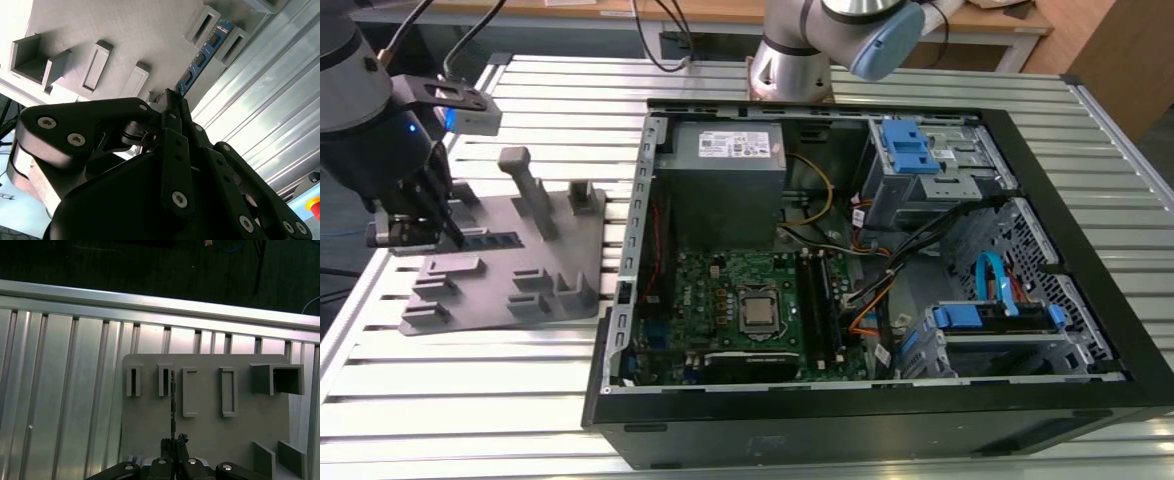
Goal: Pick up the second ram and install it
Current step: 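Pick up the second ram and move it above second insertion slot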
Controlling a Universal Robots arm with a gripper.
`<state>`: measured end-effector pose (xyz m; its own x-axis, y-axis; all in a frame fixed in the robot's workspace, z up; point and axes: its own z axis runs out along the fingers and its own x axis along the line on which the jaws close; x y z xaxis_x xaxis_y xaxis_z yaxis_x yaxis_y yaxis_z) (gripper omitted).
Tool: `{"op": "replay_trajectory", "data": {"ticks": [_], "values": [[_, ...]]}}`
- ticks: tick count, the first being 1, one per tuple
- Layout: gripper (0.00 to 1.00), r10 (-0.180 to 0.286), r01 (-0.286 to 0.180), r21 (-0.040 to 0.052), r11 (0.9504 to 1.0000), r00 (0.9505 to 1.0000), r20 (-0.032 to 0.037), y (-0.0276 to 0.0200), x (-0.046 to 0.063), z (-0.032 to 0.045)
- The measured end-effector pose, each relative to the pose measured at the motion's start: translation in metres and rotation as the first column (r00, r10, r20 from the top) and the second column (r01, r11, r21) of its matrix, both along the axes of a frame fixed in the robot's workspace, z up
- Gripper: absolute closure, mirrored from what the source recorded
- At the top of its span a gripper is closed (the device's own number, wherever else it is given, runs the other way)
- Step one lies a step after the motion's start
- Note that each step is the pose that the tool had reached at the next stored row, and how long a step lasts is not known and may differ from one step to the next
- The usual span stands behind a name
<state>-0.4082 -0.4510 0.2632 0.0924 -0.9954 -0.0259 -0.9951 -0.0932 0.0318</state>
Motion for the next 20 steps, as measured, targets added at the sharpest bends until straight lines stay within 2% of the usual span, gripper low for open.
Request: {"op": "replay_trajectory", "data": {"ticks": [20], "values": [[0.86, 0.0, 0.0, 0.0012, 1.0, 1.0, 0.0001, 0.0, 0.0, 0.0233]]}}
